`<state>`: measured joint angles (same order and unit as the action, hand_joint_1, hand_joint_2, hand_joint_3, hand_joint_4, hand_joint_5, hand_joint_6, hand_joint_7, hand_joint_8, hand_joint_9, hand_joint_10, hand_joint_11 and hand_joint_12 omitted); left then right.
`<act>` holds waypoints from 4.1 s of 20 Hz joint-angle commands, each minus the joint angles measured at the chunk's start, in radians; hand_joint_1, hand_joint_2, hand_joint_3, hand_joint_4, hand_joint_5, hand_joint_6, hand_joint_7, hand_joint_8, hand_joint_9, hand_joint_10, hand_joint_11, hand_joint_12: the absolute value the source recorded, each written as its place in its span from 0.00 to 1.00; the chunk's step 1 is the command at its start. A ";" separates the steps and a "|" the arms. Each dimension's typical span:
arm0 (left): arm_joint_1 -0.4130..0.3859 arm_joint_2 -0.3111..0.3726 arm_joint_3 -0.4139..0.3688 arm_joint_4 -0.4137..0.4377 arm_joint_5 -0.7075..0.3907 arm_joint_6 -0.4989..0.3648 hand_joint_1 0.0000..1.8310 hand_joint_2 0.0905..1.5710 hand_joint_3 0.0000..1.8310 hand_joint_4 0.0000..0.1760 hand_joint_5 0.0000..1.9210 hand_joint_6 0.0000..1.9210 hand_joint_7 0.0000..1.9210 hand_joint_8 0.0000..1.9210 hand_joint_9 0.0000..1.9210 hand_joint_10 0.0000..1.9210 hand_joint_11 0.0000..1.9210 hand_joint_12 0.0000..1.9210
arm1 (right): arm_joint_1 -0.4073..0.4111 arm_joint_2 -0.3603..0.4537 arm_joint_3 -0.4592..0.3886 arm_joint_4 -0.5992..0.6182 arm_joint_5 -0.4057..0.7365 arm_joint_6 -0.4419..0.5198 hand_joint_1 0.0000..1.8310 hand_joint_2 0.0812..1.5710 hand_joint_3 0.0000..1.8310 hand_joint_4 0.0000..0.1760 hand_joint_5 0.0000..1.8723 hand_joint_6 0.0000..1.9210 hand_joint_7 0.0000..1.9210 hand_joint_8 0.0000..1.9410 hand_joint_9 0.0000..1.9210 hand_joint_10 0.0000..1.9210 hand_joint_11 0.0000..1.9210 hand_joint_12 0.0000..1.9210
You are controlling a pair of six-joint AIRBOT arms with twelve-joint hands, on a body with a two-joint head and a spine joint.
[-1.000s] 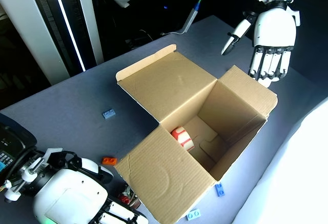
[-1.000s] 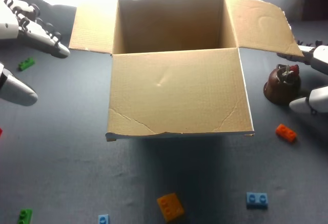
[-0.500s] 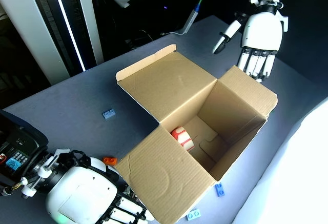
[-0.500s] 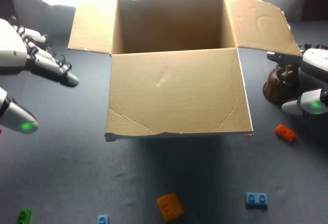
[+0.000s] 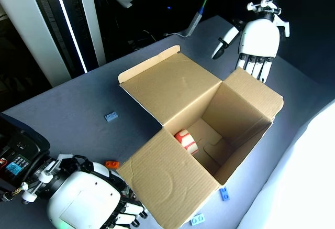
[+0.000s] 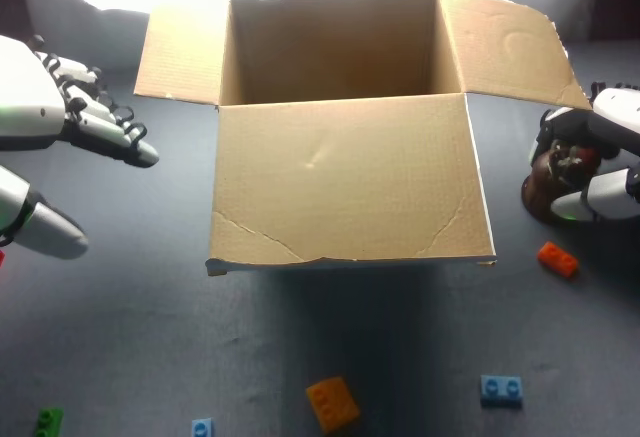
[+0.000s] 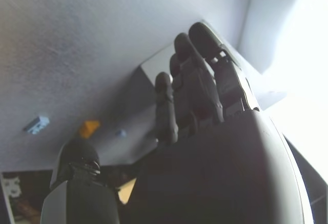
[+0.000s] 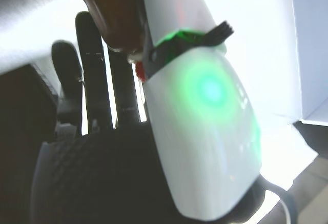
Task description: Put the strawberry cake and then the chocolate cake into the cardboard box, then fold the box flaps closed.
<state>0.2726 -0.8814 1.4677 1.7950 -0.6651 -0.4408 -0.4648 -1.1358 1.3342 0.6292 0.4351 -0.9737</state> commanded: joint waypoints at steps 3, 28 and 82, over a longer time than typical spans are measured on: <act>-0.005 0.006 0.000 -0.051 0.009 0.003 0.09 0.63 0.00 0.34 0.15 0.00 0.18 0.00 0.25 0.00 0.07 0.59 | 0.006 0.022 0.004 -0.010 0.095 0.004 0.74 0.74 0.00 0.00 0.45 0.56 0.45 0.65 0.39 0.80 0.26 1.00; -0.017 -0.010 0.026 -0.100 -0.064 -0.027 0.07 0.63 0.00 0.39 0.14 0.00 0.19 0.00 0.25 0.00 0.05 0.62 | 0.279 0.410 -0.251 -0.091 0.066 0.016 0.73 0.74 0.00 0.00 0.47 0.55 0.43 0.66 0.37 0.83 0.24 1.00; -0.032 -0.045 0.078 -0.143 0.032 -0.030 0.02 0.63 0.00 0.35 0.14 0.00 0.19 0.00 0.26 0.00 0.05 0.63 | 0.378 -0.086 -0.047 -0.631 0.164 -0.008 0.50 0.65 0.00 0.00 0.12 0.12 0.23 0.07 0.15 0.47 0.00 0.90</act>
<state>0.2531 -0.9321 1.5394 1.7145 -0.6415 -0.4702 -0.0906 -1.2350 1.2865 -0.0006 0.4801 -0.9817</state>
